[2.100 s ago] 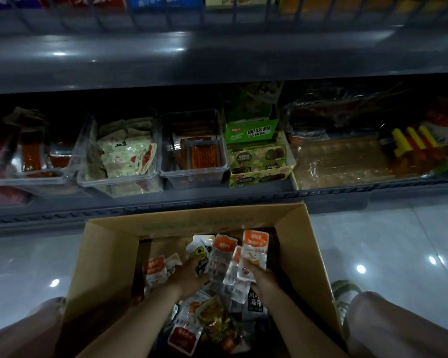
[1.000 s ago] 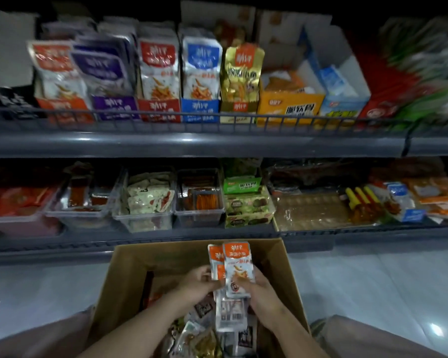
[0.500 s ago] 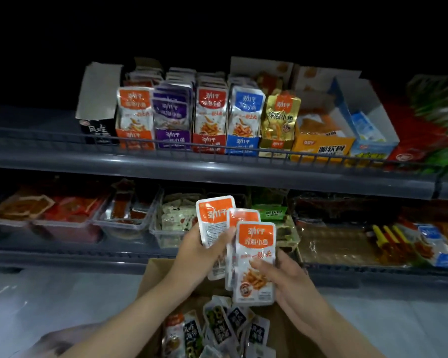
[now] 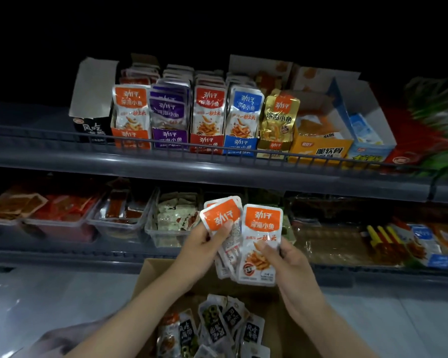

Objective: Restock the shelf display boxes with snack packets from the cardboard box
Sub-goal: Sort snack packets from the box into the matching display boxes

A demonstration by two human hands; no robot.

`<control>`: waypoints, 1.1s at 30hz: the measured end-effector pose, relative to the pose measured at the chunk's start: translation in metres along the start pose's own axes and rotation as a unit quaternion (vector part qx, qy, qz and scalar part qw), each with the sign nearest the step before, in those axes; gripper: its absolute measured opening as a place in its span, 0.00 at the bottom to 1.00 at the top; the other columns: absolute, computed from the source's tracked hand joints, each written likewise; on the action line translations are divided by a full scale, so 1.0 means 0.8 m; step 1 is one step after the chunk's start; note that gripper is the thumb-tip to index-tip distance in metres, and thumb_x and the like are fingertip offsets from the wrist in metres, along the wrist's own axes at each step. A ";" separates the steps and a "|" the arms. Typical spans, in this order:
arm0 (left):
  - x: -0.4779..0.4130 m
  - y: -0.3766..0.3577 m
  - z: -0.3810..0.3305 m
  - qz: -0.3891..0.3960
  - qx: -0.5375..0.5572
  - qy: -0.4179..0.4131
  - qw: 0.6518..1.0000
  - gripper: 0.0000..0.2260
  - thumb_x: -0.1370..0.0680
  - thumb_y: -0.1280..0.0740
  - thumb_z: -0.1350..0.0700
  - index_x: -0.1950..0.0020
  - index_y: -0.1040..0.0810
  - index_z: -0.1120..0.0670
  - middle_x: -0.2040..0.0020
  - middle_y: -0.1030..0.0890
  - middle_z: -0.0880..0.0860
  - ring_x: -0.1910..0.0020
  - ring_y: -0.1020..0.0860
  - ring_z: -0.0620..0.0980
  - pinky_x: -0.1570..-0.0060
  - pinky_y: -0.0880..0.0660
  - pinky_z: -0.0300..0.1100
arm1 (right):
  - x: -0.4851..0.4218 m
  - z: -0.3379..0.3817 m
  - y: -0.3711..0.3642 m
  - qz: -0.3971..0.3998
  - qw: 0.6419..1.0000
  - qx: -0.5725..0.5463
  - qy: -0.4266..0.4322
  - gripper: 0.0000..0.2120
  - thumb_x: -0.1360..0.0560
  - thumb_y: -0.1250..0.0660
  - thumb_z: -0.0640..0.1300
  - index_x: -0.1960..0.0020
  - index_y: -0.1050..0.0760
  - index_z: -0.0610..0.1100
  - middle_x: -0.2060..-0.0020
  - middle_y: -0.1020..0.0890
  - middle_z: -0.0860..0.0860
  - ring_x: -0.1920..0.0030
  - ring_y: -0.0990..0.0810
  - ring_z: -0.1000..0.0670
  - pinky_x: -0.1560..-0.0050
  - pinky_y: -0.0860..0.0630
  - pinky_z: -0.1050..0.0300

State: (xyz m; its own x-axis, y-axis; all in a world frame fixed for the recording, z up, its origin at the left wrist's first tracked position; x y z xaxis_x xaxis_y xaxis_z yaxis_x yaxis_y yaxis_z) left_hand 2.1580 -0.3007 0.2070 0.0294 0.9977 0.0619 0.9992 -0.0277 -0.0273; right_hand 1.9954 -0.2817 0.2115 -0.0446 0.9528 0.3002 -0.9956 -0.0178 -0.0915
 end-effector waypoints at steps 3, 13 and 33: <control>-0.009 0.008 0.006 -0.031 0.013 0.010 0.999 0.08 0.23 0.34 0.54 0.46 0.23 0.55 0.53 0.15 0.51 0.55 0.16 0.46 0.61 0.21 0.36 | -0.004 0.005 0.008 0.007 0.999 -0.036 -0.016 0.10 0.23 0.36 0.43 0.43 0.23 0.43 0.51 0.15 0.47 0.51 0.15 0.47 0.49 0.21 0.47; -0.004 0.006 0.017 0.125 0.070 0.220 0.965 0.26 0.26 0.38 0.33 0.38 0.23 0.49 0.44 0.17 0.51 0.43 0.20 0.52 0.36 0.32 0.53 | 0.001 -0.018 -0.015 0.092 0.992 -0.025 -0.083 0.17 0.26 0.33 0.48 0.38 0.26 0.48 0.48 0.15 0.48 0.47 0.17 0.46 0.40 0.24 0.42; -0.004 -0.002 0.014 0.106 0.094 0.237 0.961 0.16 0.23 0.39 0.44 0.45 0.20 0.53 0.51 0.15 0.55 0.52 0.17 0.54 0.49 0.23 0.47 | -0.013 -0.022 -0.018 0.021 0.999 0.001 -0.027 0.10 0.22 0.36 0.48 0.41 0.24 0.50 0.52 0.15 0.50 0.51 0.15 0.49 0.43 0.22 0.45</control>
State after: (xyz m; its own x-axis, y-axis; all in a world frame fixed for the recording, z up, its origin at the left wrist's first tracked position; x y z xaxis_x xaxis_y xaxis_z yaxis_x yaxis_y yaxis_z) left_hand 2.1558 -0.3034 0.1953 0.2844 0.8293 0.4810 0.9485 -0.1704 -0.2669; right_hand 2.0115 -0.2860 0.1933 -0.0897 0.9337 0.3465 -0.9930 -0.0569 -0.1037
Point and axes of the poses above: each hand's wrist, its own x-axis away from the middle knuckle, its own y-axis out of the back of the hand, z = x × y, the point moved 2 cm from there along -x, towards the middle knuckle
